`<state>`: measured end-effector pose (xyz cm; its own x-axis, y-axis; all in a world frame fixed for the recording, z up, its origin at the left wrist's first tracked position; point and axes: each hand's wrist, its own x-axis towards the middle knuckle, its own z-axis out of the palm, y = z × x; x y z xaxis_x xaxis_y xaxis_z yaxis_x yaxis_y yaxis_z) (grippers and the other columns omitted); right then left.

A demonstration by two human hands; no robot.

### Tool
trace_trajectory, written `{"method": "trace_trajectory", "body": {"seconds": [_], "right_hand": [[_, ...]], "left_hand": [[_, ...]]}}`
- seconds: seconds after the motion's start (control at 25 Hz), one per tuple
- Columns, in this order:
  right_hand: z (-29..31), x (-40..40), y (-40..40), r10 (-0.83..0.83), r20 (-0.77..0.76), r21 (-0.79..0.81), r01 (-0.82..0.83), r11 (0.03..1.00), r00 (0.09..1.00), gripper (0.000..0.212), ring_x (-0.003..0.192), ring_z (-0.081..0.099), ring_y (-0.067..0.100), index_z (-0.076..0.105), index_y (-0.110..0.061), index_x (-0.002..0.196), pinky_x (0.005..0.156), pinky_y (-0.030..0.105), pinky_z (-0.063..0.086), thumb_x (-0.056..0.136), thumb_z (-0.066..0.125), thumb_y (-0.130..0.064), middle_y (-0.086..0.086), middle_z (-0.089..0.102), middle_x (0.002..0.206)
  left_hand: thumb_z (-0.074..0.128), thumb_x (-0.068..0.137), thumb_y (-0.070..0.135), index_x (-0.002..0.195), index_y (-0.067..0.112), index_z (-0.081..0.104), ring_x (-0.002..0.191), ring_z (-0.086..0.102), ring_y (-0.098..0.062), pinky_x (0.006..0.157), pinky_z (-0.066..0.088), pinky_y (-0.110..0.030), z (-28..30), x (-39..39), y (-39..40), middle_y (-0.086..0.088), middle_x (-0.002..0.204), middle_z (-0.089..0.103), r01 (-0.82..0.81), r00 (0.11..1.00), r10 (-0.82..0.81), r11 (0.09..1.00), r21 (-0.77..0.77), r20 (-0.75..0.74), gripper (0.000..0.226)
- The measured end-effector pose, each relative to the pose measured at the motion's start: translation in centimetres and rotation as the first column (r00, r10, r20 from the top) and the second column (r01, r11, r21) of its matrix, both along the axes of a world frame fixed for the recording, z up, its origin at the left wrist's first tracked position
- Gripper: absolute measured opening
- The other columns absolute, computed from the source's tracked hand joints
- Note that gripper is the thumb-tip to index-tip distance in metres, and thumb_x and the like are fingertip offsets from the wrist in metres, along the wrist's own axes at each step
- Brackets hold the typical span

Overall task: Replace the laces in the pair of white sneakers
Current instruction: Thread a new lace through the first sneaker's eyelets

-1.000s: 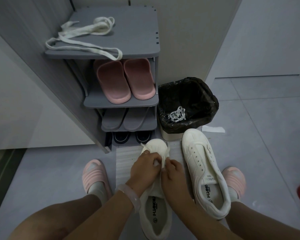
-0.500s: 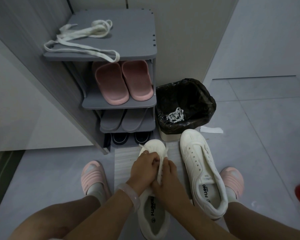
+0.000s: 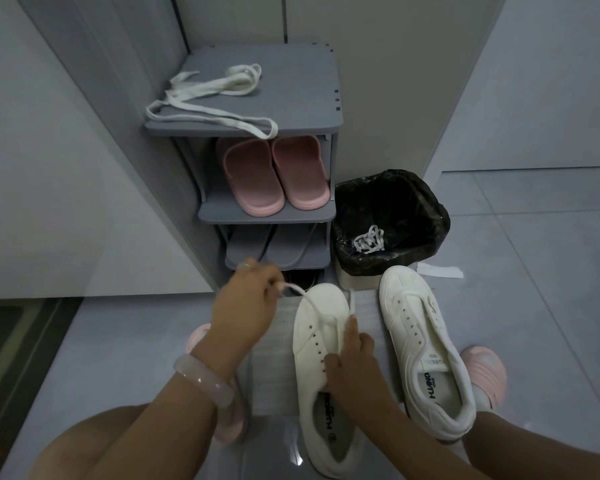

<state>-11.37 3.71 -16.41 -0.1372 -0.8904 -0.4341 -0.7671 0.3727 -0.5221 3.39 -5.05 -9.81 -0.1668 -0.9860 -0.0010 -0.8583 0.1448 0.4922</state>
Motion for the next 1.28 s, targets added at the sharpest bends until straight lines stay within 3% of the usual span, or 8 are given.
{"method": "trace_trajectory", "body": {"seconds": [0.12,0.24,0.4,0.56,0.72,0.88,1.0,1.28], "right_hand": [[0.9,-0.5,-1.8,0.101,0.034,-0.343,-0.084,0.936,0.994,0.055,0.128,0.040,0.018,0.040,-0.014,0.138,0.107,0.035,0.031,0.089,0.042,-0.039,0.008,0.040,0.142],[2.0,-0.7,-3.1,0.080,0.343,-0.335,0.042,0.941,0.936,0.029,0.072,0.057,0.003,0.062,-0.016,0.087,0.073,0.021,0.043,0.096,0.039,-0.030,0.000,0.066,0.078],[2.8,-2.0,-4.5,-0.160,0.556,-0.223,0.331,0.917,0.816,0.022,0.055,0.049,0.005,0.060,-0.016,0.090,0.055,0.016,0.043,0.099,0.039,-0.018,-0.004,0.051,0.062],[2.6,-1.1,-4.7,0.055,0.454,-0.128,0.004,0.992,0.889,0.034,0.058,0.045,0.001,0.065,-0.008,0.085,0.058,0.018,0.037,0.095,0.047,-0.035,-0.008,0.051,0.065],[2.4,-0.5,-4.3,0.104,0.458,-0.103,-0.064,0.993,0.883,0.031,0.047,0.041,-0.001,0.059,-0.021,0.064,0.049,0.010,0.032,0.092,0.054,-0.034,-0.007,0.046,0.057],[2.5,-1.0,-4.8,0.224,0.223,-0.190,-0.183,0.965,0.949,0.029,0.055,0.044,0.005,0.065,-0.013,0.073,0.051,0.015,0.031,0.093,0.052,-0.029,-0.002,0.052,0.062],[2.6,-1.0,-4.7,0.371,0.011,-0.254,-0.356,0.899,0.929,0.024,0.068,0.054,0.013,0.064,-0.009,0.078,0.055,0.018,0.029,0.094,0.049,-0.020,0.005,0.063,0.077],[2.2,-1.5,-5.4,0.349,-0.041,-0.220,-0.350,0.911,0.936,0.023,0.073,0.053,0.011,0.059,-0.016,0.078,0.063,0.020,0.037,0.094,0.051,-0.031,0.002,0.064,0.082]], "left_hand": [[0.058,0.089,0.022,0.090,0.018,0.068,0.072,0.046,0.002,0.069,0.033,-0.016,-0.8,-1.2,1.1,0.015,0.078,0.049,0.262,0.963,-0.240,0.940,0.217,-0.121,0.011],[0.054,0.091,0.014,0.097,0.013,0.070,0.074,0.053,0.002,0.065,0.040,-0.002,-0.8,-1.9,1.0,0.012,0.082,0.060,0.168,0.921,-0.015,0.917,0.362,-0.390,0.017],[0.041,0.094,-0.004,0.115,0.006,0.059,0.083,0.062,-0.016,0.068,0.055,-0.023,-0.9,-2.1,0.5,-0.003,0.099,0.061,0.016,0.478,0.620,0.702,0.712,-0.622,0.030],[0.036,0.094,-0.010,0.125,0.005,0.050,0.093,0.062,-0.019,0.065,0.059,-0.026,-0.9,-2.5,0.4,-0.009,0.118,0.056,0.073,0.253,0.710,0.663,0.745,-0.657,0.037],[0.038,0.092,-0.010,0.127,0.005,0.050,0.092,0.061,-0.014,0.071,0.057,-0.019,-1.7,-2.6,0.6,-0.009,0.120,0.056,0.044,0.363,0.645,0.708,0.704,-0.672,0.040],[0.050,0.085,-0.001,0.130,0.018,0.050,0.118,0.048,-0.025,0.101,0.040,-0.034,-2.8,-1.3,0.3,-0.012,0.144,0.035,-0.071,0.993,0.086,0.984,0.163,-0.086,0.048],[0.037,0.097,0.022,0.139,0.029,0.035,0.127,0.041,-0.012,0.117,0.003,-0.049,-2.7,-2.1,1.3,0.006,0.138,0.046,0.361,0.897,-0.403,0.905,0.224,0.181,0.042],[0.049,0.094,0.019,0.101,0.007,0.068,0.084,0.058,-0.013,0.068,0.035,-0.014,-3.2,-0.8,0.0,-0.004,0.096,0.070,0.386,0.914,-0.403,0.900,0.202,0.048,0.024]]}}
